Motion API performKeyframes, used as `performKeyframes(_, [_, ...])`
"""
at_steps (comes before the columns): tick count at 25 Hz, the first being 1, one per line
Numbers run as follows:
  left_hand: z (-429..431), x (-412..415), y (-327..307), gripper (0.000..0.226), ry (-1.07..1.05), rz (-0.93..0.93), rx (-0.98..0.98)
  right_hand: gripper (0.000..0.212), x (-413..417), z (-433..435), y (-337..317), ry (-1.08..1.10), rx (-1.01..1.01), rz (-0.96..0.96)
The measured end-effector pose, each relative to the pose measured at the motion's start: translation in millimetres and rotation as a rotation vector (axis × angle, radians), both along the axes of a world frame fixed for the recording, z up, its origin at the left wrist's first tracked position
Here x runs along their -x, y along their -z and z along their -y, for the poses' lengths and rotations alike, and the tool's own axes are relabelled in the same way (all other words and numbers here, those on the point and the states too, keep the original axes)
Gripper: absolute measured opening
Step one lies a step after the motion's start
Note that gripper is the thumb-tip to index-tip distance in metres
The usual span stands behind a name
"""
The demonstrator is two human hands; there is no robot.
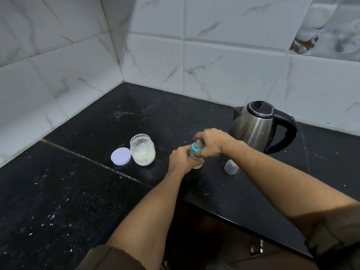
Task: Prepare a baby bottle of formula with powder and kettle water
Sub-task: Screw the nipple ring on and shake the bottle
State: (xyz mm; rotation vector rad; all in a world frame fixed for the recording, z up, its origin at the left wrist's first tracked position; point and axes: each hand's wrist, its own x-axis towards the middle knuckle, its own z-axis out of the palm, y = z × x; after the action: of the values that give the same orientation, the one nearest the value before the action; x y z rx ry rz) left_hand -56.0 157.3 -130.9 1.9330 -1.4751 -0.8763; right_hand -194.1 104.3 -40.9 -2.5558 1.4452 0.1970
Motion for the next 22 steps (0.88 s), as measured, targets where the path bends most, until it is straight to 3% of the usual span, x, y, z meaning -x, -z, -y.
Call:
performKeyframes(4, [-1, 1, 1, 0.051, 0.004, -0.011, 0.010, 0.039, -4, -3, 1, 0.071, 0.034, -0.028])
performKeyframes(8, [-1, 1, 2, 0.051, -0.026, 0.015, 0.010, 0.066, -7, -7, 4, 0.172, 0.160, -0.074])
performKeyframes(11, [-1, 0, 0, 0.050, -0.006, 0.001, -0.004, 0.058, -8, -7, -1, 0.085, 0.092, 0.025])
performKeyframes(14, [0, -1, 1, 0.049, 0.010, 0.005, 0.004, 0.057, -9, -8, -3, -0.038, 0.007, -0.056])
performKeyframes(17, [-1, 1, 0, 0.051, 0.009, 0.003, 0.006, 0.045, -10, -7, 3, 0.051, 0.094, -0.075])
performKeyframes(20, [0, 0, 1, 0.049, 0.001, 0.020, 0.004, 0.060, -11, -5, 6, 0.132, 0.180, -0.094])
performKeyframes(22, [0, 0, 1, 0.050, 0.007, 0.011, 0.005, 0.057, -9, -6, 4, 0.106, 0.140, -0.046])
